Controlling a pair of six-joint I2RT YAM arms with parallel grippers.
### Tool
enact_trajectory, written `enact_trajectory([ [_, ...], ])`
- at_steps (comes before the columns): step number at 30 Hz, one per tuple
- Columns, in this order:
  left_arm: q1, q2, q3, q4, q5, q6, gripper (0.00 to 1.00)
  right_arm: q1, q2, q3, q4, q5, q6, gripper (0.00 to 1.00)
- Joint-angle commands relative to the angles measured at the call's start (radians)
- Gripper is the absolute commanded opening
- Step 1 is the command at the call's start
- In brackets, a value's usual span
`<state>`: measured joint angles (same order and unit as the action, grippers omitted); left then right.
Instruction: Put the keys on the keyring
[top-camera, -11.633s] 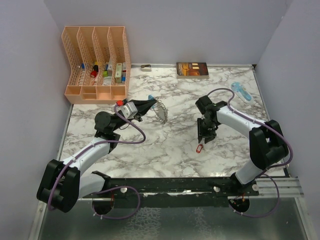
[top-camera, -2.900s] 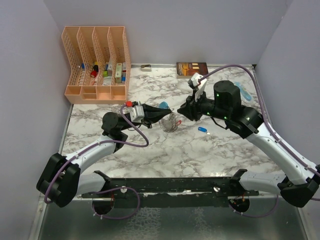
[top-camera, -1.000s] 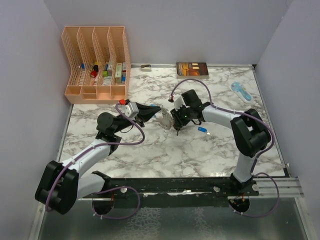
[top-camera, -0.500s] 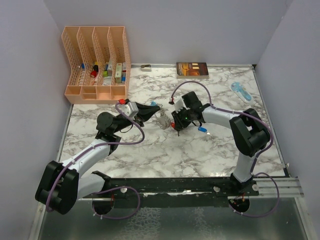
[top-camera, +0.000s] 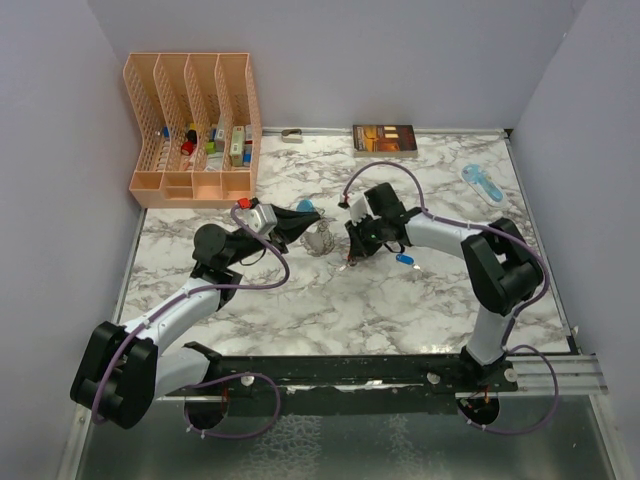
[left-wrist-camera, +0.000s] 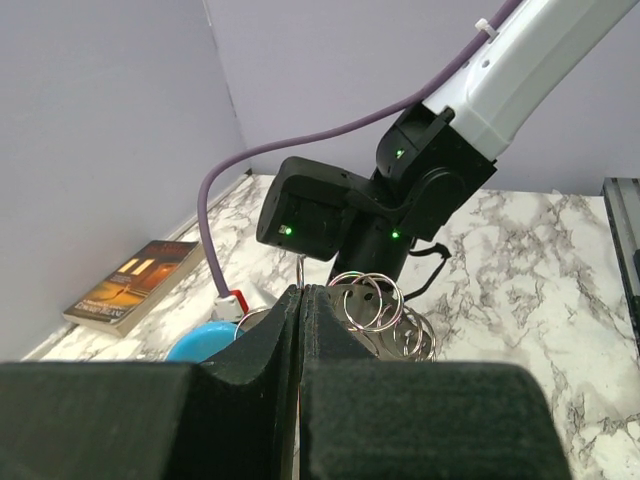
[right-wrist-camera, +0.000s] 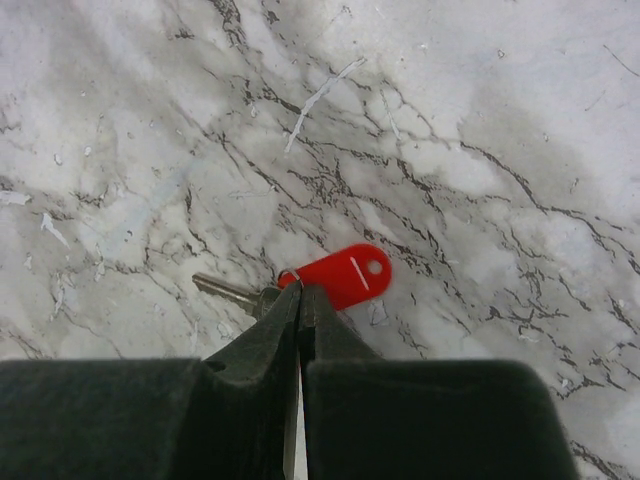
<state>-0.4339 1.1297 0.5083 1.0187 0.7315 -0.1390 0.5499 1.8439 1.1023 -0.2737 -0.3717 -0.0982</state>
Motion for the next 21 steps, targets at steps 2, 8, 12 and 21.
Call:
enact_trajectory([
  [2,0.004,0.001,0.028,0.035,-0.022,0.016,0.0,-0.001,-0.11,-0.03,0.015,0.017,0.035,0.01],
  [8,0.004,0.005,0.028,0.04,-0.022,0.018,0.0,-0.002,-0.214,-0.065,0.017,0.029,0.067,0.01],
  [12,0.004,0.008,0.028,0.044,-0.021,0.013,0.0,-0.002,-0.247,-0.075,0.004,0.021,0.078,0.01],
  [21,0.004,0.017,0.021,0.044,-0.009,0.052,0.0,-0.008,-0.436,-0.054,-0.035,0.057,0.101,0.01],
])
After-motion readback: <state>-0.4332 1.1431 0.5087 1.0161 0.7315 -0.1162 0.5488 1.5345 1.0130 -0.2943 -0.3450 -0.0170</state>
